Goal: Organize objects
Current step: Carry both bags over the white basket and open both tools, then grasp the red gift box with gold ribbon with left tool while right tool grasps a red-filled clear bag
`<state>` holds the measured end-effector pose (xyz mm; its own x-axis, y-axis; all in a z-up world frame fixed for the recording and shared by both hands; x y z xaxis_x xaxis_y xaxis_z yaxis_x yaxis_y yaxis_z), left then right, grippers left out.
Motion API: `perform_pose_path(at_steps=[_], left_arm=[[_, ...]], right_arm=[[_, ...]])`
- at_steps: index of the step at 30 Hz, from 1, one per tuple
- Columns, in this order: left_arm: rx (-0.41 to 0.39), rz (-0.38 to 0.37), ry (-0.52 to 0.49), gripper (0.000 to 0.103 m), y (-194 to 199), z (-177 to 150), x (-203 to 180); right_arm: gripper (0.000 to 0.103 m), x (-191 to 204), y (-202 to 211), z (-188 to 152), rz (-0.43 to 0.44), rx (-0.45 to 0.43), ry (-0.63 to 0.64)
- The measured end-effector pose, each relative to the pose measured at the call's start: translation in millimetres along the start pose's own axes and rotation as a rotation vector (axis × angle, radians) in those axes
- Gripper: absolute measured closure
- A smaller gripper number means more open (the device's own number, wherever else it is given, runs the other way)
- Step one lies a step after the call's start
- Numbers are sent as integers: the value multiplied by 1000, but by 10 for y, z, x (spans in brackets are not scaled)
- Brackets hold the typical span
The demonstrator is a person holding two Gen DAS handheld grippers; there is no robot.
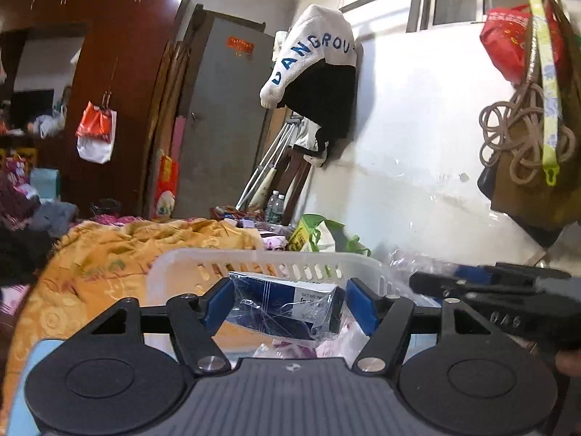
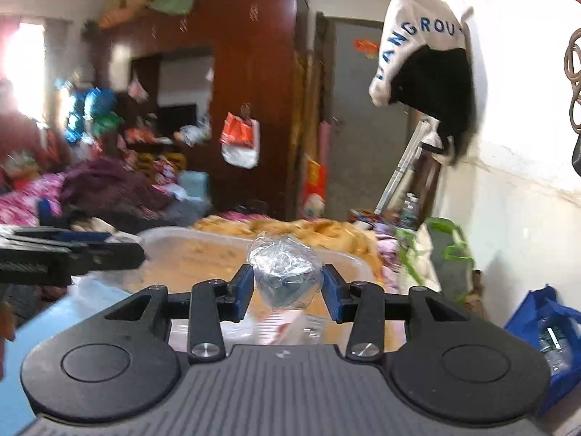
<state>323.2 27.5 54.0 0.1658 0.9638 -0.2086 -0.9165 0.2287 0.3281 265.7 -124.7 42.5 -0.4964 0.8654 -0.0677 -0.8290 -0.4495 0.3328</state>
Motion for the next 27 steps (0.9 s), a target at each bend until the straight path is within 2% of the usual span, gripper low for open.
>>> perform_pose_path(at_steps=[1,2,3,8,11,14,16,19,23,27], left_arm=[[20,1,-7,15,-70,-15,-8],[33,6,-8,8,-96,-45,-8],[38,17,-8,8,-95,-81,1],[-18,-17,-43,0,372,-299,-38],[-83,-23,-33,0,780,-560,11],[11,-18,-58,0,921,-916,76],[71,10,-57,0,945,-1161,137],[140,68,-57,3,929,-1393,209],[148,54,-102,4,944,-1429,146],[213,18,-175,4,851,-1533,48]], right_arm=[[24,-1,0,-23,-2,-7,4],[12,-4,39,-48,-4,-21,-1],[1,-11,119,-75,3,-49,-11],[0,-74,600,-308,93,-106,-92],[0,-177,731,-652,87,-52,-136],[0,-247,568,-1098,119,118,-214],[9,-255,409,-1250,118,190,-228],[19,-244,240,-1279,121,223,-248],[22,-187,166,-1302,133,229,-249],[25,-196,100,-1323,159,232,-262]])
Point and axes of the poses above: each gripper's, at about its wrist camera, not at the fingertips, and y roughly against the way its jaws point, x to its left, z to its top, the point moved 8 cm from there along -y, roughly the way its jaws point, and after that the axes turned 6 degrees about z, right-handed, at the moved point
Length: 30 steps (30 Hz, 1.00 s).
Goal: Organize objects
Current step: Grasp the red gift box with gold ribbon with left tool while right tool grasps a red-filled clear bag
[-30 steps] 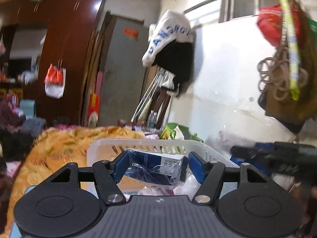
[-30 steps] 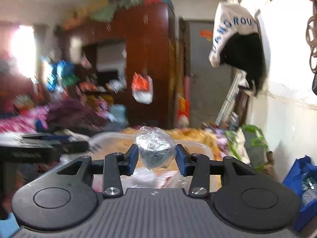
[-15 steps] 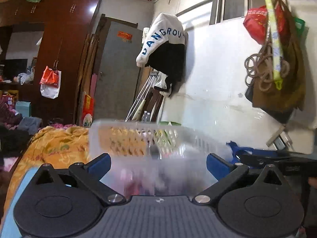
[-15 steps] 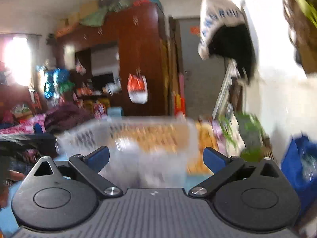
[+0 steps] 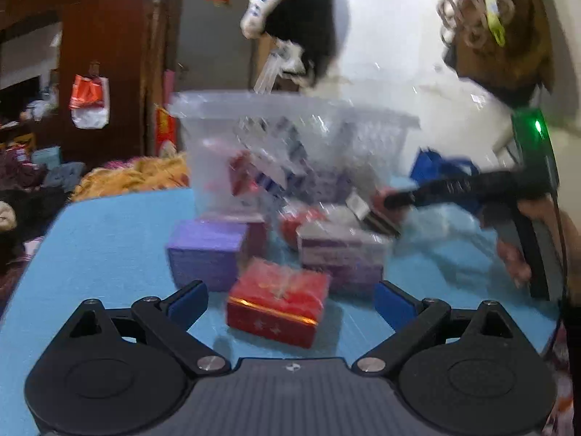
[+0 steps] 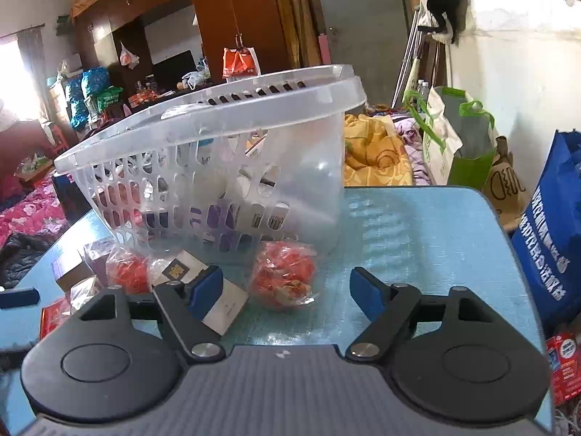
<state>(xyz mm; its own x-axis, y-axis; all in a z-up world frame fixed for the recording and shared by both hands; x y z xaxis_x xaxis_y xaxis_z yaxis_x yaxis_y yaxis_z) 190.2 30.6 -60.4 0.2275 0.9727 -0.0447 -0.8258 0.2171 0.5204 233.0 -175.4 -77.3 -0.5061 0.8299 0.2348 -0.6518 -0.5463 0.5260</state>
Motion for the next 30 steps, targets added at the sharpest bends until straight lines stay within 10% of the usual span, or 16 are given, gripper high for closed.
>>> perform_pose_path(at_steps=[7,12,17,30], left_arm=[[79,8,51,4,-126,-139,56],[56,67,-3,35,-100,-169,-13],[12,74,-34,37,-39,-153,-39],[-189,131,-131,37,236,-94,-167]], right_arm=[[25,-15,-17,-18,2,-17,18],[27,-5,-42,-29,-11,-6,15],[53,16,-45,-20,-1,-1,14],[56,103,324,49,-73,-221,94]])
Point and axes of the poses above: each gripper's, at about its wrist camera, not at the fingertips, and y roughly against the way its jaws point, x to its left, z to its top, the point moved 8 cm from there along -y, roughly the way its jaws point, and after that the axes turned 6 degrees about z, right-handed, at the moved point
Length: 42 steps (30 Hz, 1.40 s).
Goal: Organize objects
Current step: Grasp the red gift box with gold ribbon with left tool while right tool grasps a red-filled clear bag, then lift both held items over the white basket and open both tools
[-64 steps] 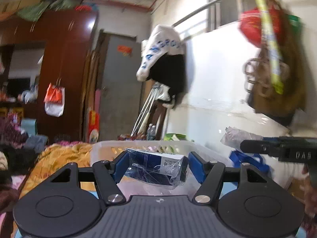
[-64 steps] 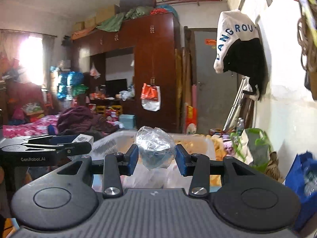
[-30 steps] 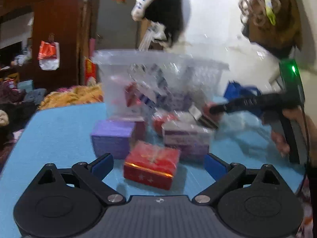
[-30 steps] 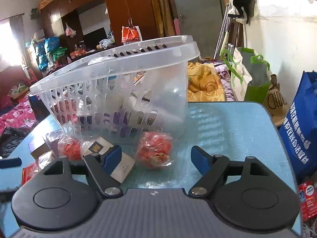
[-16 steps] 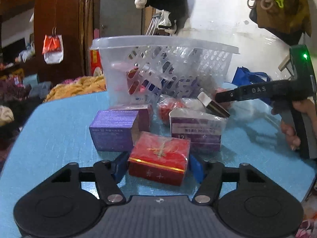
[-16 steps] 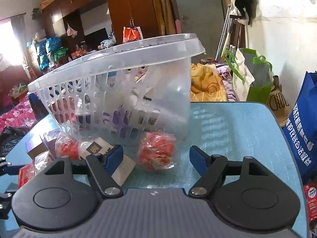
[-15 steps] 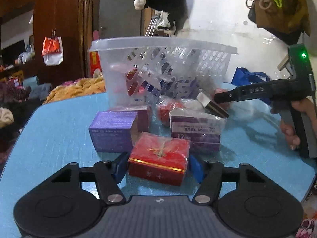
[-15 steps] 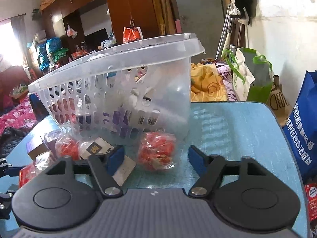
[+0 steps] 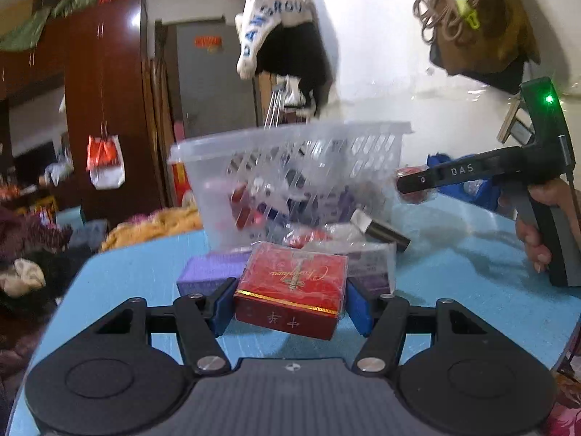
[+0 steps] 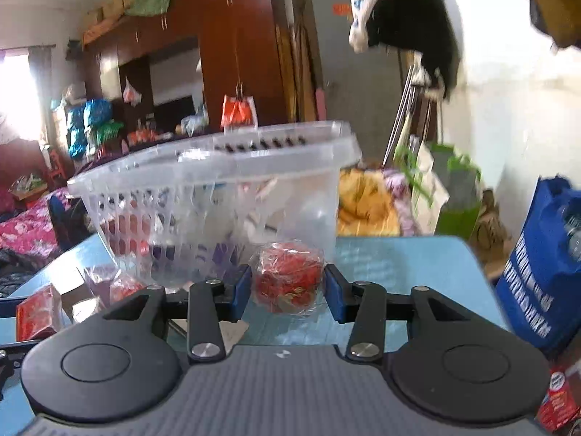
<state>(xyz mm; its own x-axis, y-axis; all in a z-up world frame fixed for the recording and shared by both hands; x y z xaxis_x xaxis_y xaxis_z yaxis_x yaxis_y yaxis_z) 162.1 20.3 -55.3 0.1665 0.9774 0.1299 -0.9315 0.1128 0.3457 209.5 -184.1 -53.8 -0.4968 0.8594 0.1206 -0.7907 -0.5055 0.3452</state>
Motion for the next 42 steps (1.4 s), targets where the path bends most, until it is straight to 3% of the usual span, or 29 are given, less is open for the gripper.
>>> perform_pose_path(at_steps=[4,9,42], left_arm=[[-48,7,7,37,56,25,12],[-49,-1,35,37,52,31,54],[-111,6,91,37,135,39,126]], right_arm=[[56,38,91,38,-18,-52,26],[56,87,125,61,-22,-76,46],[56,67,184,40,-36,-96,33]])
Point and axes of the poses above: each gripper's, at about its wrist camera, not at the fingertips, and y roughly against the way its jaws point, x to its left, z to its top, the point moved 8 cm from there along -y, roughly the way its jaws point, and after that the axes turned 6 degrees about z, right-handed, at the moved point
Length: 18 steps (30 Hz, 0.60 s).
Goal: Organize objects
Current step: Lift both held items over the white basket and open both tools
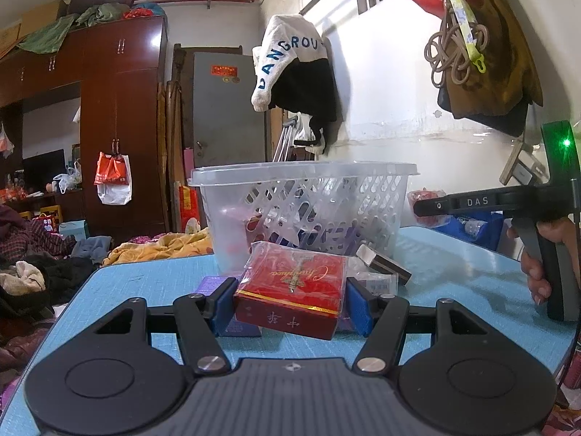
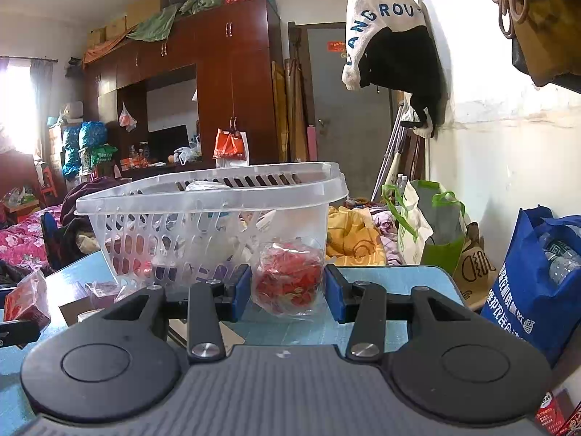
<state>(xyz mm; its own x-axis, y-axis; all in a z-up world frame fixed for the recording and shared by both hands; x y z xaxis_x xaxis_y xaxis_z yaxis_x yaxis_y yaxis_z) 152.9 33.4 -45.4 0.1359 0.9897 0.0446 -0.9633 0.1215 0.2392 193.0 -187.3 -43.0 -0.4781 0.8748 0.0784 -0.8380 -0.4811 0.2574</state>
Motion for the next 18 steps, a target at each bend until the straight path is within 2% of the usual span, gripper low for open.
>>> perform_pose_path(at_steps=[5,10,14,16,18], left_arm=[[-41,19,2,37,63,32,8],[-97,-25,36,37,190,239,1],[-126,-54,45,37,163,601,1],[-117,-83,79,37,24,848,23],[-83,-97,96,37,-208,1092,54]], right_arm=[[56,18,68,23,1,-24,11],[56,3,268,151,2,-68,-10],[56,87,410,445,15,-114,4],[56,188,382,677,43,-125,22],[56,273,233,876,51,-98,52]])
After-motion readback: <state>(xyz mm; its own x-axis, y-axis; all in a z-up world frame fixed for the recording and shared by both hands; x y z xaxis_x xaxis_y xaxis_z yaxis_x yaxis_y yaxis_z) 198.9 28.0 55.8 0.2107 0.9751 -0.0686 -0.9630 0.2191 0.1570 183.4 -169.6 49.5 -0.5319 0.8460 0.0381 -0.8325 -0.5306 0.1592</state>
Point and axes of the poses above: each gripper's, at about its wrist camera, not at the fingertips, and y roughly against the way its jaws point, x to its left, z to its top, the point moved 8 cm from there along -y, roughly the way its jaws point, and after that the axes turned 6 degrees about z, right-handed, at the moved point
